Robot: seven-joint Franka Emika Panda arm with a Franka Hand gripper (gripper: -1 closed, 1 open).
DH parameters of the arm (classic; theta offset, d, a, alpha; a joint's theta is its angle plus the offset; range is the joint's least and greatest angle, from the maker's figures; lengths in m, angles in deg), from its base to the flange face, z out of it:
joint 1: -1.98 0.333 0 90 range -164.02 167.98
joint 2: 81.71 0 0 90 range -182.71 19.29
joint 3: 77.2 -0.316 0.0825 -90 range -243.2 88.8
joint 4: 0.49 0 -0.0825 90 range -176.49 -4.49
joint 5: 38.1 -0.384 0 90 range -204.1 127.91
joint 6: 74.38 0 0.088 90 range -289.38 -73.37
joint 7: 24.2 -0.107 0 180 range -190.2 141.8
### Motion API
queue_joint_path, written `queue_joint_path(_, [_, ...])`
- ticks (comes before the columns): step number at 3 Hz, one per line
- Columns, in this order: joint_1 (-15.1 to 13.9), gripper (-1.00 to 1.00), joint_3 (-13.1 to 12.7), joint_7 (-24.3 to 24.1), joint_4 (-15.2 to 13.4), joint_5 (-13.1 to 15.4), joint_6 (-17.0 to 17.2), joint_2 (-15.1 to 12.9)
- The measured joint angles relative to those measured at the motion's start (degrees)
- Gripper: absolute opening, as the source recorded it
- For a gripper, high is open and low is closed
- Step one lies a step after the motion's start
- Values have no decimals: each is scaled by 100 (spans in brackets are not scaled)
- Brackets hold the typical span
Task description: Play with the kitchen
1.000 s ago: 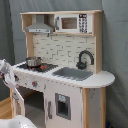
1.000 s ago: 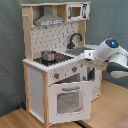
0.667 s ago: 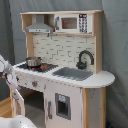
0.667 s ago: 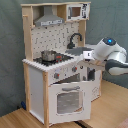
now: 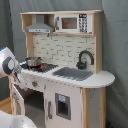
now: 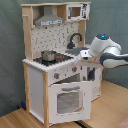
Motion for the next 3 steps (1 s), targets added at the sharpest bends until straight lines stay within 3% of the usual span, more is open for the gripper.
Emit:
queue_joint_path(2, [-537,100,-182,731,261,3,0,-892])
queue_joint_path(3, [-820,100,-485,888,454,8,-2,-1292])
